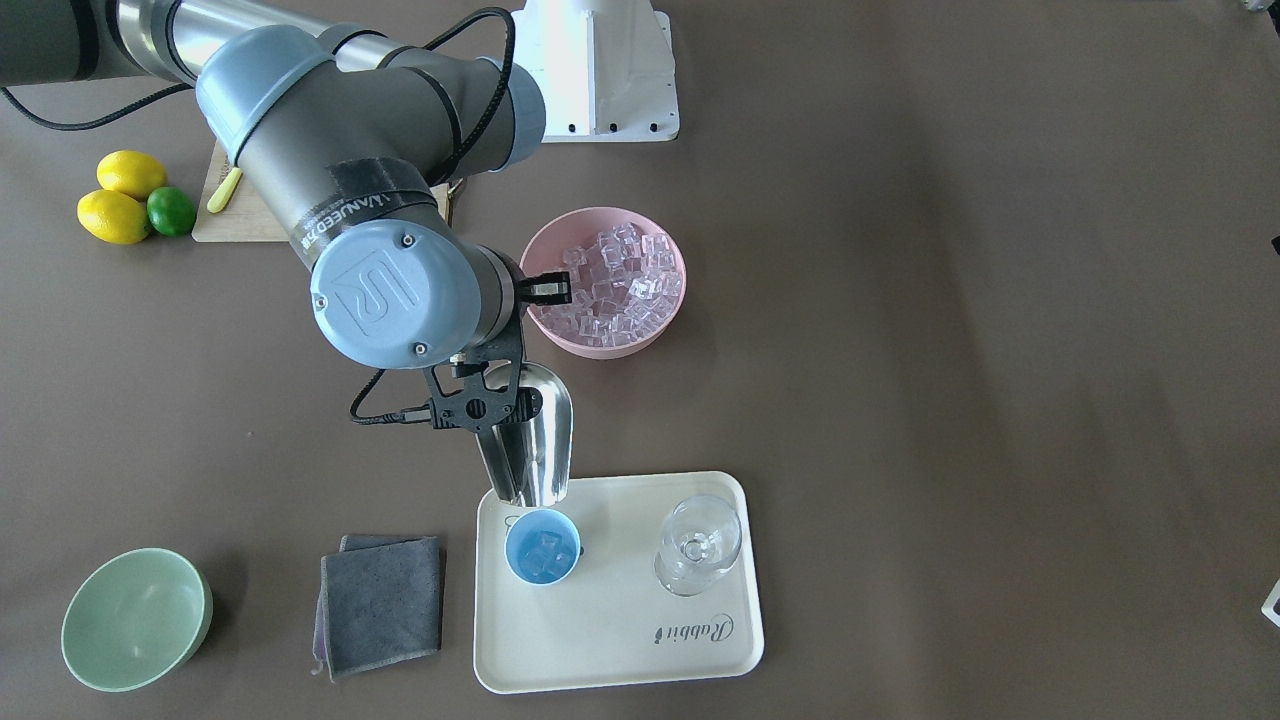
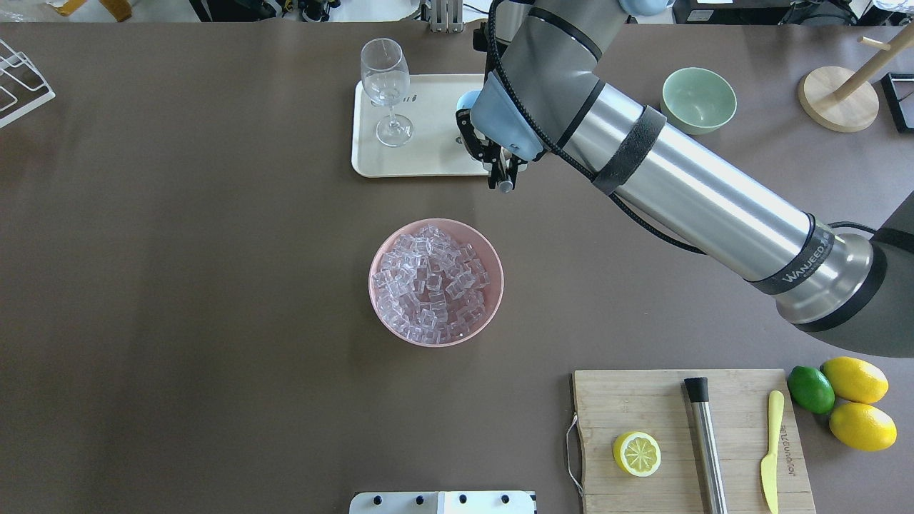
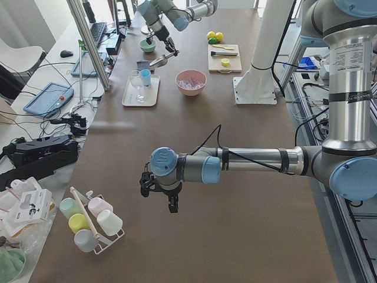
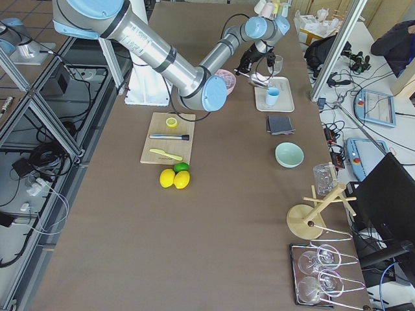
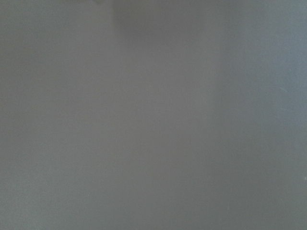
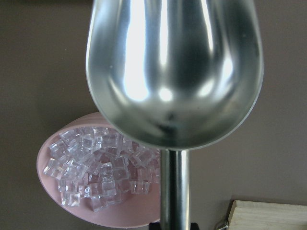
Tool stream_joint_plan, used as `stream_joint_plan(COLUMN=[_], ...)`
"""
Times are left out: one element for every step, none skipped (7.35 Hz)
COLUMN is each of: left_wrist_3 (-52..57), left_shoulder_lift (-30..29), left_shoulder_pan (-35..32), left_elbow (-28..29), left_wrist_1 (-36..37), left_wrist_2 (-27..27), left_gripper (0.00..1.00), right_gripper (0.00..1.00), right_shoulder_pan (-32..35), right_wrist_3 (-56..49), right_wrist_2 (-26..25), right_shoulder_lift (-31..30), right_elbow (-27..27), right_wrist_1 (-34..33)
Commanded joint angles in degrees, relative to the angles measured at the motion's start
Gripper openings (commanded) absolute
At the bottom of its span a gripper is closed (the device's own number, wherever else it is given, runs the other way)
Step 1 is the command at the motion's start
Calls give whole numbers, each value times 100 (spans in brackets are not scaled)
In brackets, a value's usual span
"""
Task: Put ice in cup with scoop
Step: 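Tilt the scoop over the light-blue cup with the right gripper, pouring ice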
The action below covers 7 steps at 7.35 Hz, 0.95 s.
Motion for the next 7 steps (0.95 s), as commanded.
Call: stream_joint_plan(left_wrist_3=[0,0,0,0,0,0,0], left_shoulder_lift=[3,11,3,3,3,3,11], left_shoulder_pan=[-3,-3,6,-3,14,15,58], left_elbow=[-3,24,6,-2,24,41,172], left_wrist_1=[0,0,0,0,0,-9,-9], left_wrist_2=[-4,-4,-4,-13,-13,-13,13], left_gripper=[98,98,98,98,98,98,98], right_gripper=[0,0,0,0,0,0,0], right_shoulder_pan=[0,0,0,0,0,0,-9], right_wrist_3=[0,0,0,8,26,70,105], right_wrist_2=[-1,-1,-1,-10,-19,-88,-193], right_shoulder_lift=[-18,-18,-27,-122,-437,-901,-1602], right_elbow=[11,19,46,237,753,1489,2453], right_wrist_1=[0,0,0,0,-26,-105,-114])
